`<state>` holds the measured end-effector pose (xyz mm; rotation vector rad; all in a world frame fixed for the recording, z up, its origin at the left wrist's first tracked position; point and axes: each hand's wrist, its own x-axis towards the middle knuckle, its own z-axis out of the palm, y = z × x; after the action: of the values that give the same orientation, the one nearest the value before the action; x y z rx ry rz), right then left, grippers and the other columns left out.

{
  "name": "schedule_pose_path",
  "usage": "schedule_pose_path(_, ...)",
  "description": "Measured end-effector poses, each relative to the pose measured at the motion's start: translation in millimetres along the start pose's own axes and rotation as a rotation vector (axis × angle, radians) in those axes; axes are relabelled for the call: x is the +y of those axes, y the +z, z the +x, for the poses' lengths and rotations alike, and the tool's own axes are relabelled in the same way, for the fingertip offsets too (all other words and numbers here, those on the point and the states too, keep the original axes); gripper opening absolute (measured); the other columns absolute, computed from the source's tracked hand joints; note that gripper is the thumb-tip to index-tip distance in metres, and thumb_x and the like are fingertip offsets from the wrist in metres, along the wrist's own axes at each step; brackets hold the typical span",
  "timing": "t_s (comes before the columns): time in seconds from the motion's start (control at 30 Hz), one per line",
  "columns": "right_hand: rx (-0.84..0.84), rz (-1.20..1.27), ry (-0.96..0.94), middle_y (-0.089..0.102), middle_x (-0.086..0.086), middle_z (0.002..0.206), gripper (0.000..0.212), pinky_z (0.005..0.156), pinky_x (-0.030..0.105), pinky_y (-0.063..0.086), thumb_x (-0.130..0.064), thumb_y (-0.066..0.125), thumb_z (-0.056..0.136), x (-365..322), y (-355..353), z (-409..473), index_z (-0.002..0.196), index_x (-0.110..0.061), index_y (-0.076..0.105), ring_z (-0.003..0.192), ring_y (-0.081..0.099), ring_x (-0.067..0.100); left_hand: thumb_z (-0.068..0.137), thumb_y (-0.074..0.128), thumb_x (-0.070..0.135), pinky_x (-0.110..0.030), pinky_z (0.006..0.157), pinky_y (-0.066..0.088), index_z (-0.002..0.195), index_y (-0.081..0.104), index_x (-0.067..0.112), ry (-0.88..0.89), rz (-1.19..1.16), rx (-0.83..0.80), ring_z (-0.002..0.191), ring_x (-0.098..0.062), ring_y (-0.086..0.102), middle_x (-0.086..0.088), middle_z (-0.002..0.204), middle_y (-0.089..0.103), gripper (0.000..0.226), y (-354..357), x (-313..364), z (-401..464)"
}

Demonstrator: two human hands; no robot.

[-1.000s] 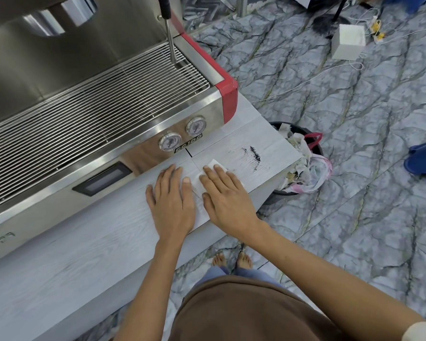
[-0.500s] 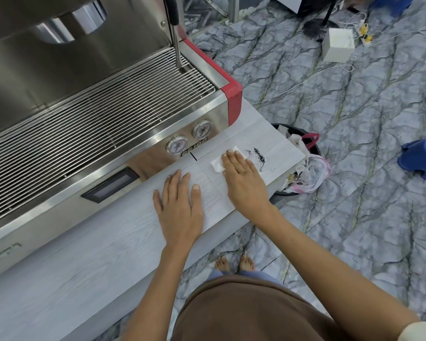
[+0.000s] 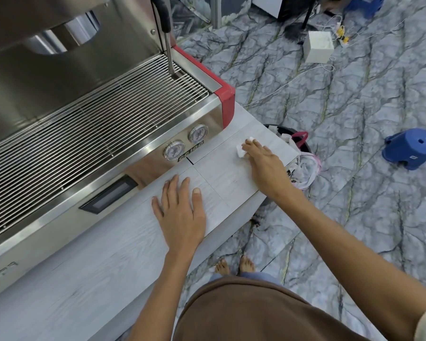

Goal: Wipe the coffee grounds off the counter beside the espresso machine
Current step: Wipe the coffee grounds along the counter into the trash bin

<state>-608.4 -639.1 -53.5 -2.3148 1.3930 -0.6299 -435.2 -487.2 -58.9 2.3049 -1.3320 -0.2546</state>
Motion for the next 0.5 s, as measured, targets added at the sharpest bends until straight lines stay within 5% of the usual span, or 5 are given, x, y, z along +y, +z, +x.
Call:
schedule_pose_path(0.23,-0.007,-0.008,-0.175,0.044,0.015,0.146,0.055,0.116,0.046,0.023,0.015,0.049,0.087,-47,25,-54,0.139,-0.003,0.046,0.139,0.034,0.028,0.101,0.014,0.056,-0.049,0.123,0.001,0.148,0.046,0.027,0.007,-0.007,-0.004,0.152,-0.016,0.020,0.003,0.162,0.033,0.064,-1,2,0)
schedule_pose_path(0.5,0.002,-0.106,-0.222,0.048,0.013,0.143,0.051,0.113,0.042,0.030,0.000,0.062,0.087,-51,47,-74,0.136,-0.003,0.050,0.136,0.040,0.026,0.101,0.015,0.055,-0.051,0.123,0.002,0.148,0.045,0.027,0.006,0.004,-0.017,0.153,-0.018,0.018,0.002,0.163,0.031,0.063,1,1,0)
